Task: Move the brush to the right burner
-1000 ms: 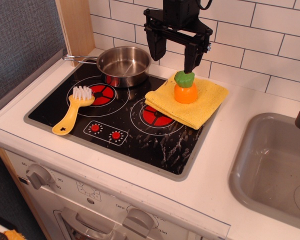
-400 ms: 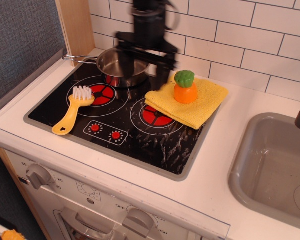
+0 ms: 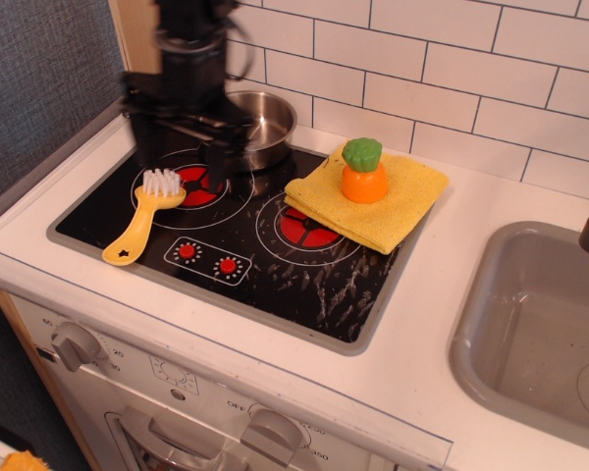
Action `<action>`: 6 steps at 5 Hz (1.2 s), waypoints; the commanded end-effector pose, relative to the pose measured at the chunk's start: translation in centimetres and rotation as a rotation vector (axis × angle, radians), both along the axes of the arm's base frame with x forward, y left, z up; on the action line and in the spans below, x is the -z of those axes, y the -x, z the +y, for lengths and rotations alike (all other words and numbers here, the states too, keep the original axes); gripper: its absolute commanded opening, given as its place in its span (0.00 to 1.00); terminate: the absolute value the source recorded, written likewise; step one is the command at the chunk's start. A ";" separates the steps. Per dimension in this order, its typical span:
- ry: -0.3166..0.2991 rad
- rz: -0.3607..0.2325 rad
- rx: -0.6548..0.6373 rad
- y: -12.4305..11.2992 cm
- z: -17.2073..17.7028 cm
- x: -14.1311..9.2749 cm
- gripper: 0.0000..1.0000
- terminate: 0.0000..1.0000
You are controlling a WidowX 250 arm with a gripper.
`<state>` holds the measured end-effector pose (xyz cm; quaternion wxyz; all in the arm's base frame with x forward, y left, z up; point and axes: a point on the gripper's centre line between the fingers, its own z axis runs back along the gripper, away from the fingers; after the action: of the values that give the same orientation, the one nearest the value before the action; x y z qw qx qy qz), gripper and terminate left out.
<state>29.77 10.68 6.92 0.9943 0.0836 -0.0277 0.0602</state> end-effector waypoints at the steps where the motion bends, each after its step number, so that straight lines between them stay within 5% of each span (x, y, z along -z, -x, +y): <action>1: -0.042 -0.022 -0.080 0.7 3.2 0.9 1.00 0.00; 5: 0.032 0.064 -0.108 0.2 4.6 6.1 1.00 0.00; 6: 0.031 0.006 -0.105 0.3 4.4 5.2 0.00 0.00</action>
<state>29.81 15.03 0.86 0.9918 0.0649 -0.0097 0.1094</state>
